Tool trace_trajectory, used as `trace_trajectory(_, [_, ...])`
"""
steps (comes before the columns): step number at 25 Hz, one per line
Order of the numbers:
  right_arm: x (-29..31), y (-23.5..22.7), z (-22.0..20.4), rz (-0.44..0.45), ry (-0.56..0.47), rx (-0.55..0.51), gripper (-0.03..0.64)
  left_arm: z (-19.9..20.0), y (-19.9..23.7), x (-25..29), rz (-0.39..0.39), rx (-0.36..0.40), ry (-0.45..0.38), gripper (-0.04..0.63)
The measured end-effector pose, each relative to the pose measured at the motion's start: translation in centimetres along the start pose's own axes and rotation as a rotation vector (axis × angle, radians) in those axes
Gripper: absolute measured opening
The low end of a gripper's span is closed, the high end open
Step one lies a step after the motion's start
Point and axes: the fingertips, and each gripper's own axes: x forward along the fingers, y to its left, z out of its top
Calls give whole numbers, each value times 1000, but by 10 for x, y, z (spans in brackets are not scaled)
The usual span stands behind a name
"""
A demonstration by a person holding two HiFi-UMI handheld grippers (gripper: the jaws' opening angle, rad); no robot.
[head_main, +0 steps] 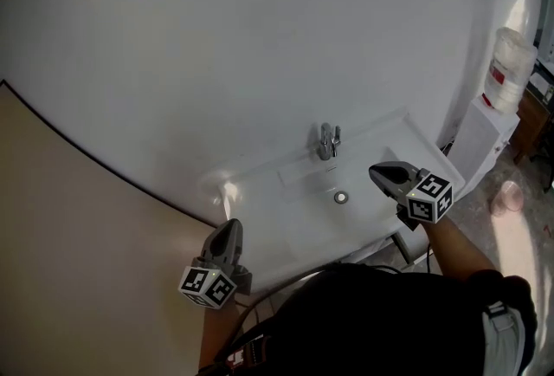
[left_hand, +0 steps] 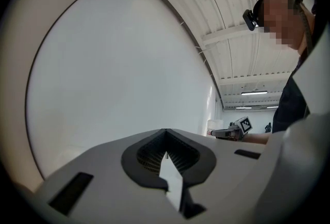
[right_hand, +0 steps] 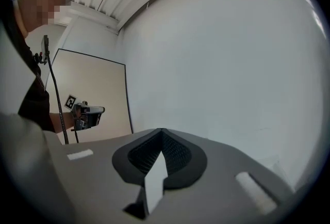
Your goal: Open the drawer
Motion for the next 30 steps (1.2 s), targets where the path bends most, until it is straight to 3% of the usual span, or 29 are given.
trace_trajectory(7, [33, -19, 8, 74, 23, -50, -3, 3, 16, 7, 77, 8, -29, 0])
trace_trajectory(18, [31, -92, 3, 98, 36, -32, -3, -10, -7, 53, 136, -25, -88, 0])
trace_trajectory(30, [24, -94, -6, 107, 45, -25, -3, -16, -16, 52, 144, -16, -64, 0])
